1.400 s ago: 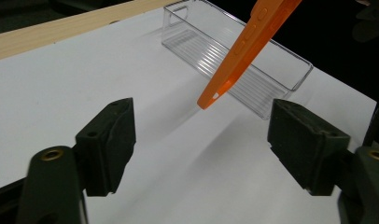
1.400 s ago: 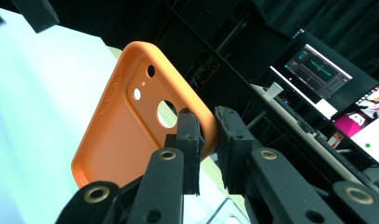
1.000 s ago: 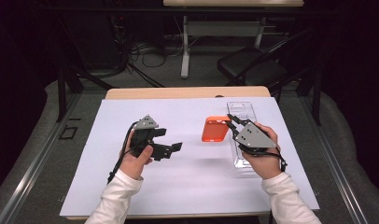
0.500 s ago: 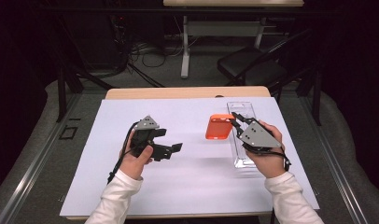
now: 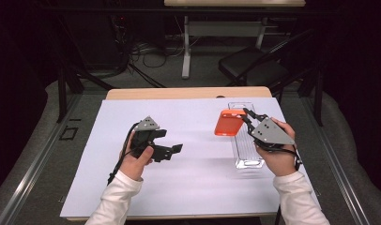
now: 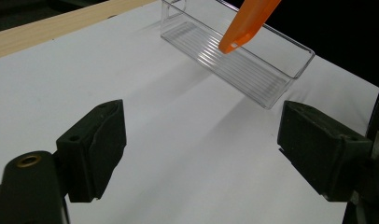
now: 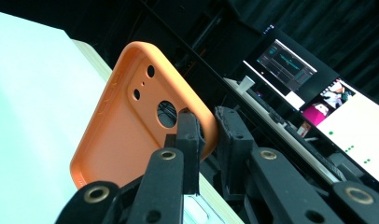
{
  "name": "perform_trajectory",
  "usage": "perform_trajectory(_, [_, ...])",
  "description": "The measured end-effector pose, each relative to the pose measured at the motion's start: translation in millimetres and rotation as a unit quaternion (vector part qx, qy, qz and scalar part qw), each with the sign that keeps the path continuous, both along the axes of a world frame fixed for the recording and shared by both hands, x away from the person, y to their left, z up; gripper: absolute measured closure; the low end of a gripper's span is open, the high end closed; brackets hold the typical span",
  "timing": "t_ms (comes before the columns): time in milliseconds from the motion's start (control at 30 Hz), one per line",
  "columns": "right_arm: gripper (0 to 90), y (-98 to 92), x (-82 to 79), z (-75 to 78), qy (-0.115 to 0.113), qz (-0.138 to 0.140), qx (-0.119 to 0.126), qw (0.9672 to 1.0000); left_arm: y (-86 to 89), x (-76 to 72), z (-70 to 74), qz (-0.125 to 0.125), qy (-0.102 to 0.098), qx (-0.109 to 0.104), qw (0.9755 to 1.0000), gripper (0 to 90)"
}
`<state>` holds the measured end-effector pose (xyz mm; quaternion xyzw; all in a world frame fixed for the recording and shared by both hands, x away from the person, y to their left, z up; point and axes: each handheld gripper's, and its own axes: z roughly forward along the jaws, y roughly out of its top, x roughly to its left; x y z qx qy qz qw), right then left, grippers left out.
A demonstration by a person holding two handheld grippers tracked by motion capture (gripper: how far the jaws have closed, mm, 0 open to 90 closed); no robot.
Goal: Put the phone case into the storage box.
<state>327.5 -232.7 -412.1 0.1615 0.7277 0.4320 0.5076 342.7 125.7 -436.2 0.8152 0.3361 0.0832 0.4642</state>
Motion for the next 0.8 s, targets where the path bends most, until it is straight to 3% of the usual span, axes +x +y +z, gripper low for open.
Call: perform_trajectory(800, [80.3, -31.3, 4.3, 1.3, -0.006, -0.041, -0.005, 0.9991, 0.3, -0.3, -0.6, -0.001, 0.003, 0.001, 1.0000, 15.9])
